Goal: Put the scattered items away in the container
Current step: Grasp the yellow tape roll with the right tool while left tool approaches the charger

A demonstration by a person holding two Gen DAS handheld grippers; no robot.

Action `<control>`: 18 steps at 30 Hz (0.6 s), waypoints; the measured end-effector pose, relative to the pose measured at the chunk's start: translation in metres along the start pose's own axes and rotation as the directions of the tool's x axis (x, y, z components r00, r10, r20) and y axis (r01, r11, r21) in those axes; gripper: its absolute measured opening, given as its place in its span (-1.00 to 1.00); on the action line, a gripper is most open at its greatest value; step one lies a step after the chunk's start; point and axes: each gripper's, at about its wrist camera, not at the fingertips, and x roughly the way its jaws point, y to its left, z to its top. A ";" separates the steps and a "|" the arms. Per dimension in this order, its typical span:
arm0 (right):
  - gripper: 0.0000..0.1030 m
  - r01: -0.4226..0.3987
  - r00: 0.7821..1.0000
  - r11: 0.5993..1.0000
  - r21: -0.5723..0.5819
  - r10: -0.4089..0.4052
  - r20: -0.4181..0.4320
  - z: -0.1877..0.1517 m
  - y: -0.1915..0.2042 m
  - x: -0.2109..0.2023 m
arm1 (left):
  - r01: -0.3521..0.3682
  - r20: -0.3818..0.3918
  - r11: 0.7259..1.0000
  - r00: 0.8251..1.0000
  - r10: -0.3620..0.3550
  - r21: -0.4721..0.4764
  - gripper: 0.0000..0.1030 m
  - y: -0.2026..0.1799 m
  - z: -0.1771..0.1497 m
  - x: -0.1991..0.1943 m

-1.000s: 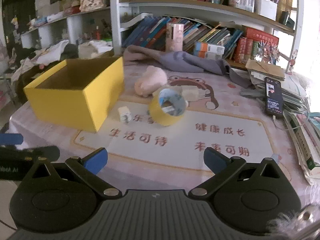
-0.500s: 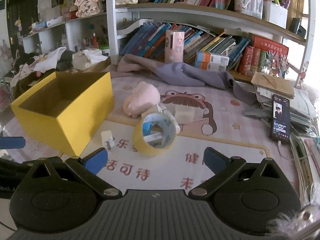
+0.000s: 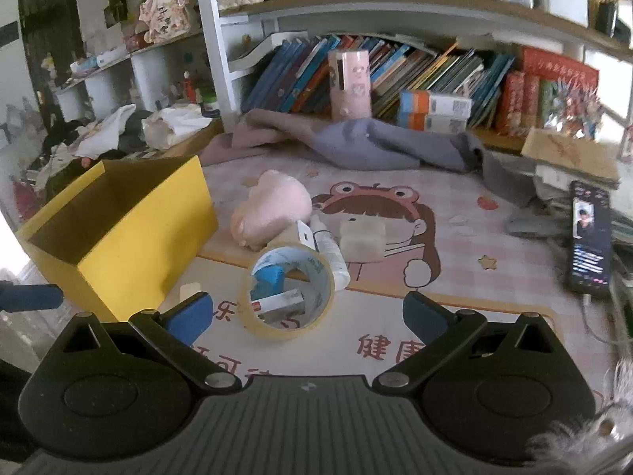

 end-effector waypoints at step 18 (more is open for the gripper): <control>1.00 -0.113 0.986 0.993 0.032 0.116 -0.116 0.015 -0.041 0.067 | -0.066 -0.165 0.994 0.983 0.080 0.090 0.99 -0.045 0.016 0.044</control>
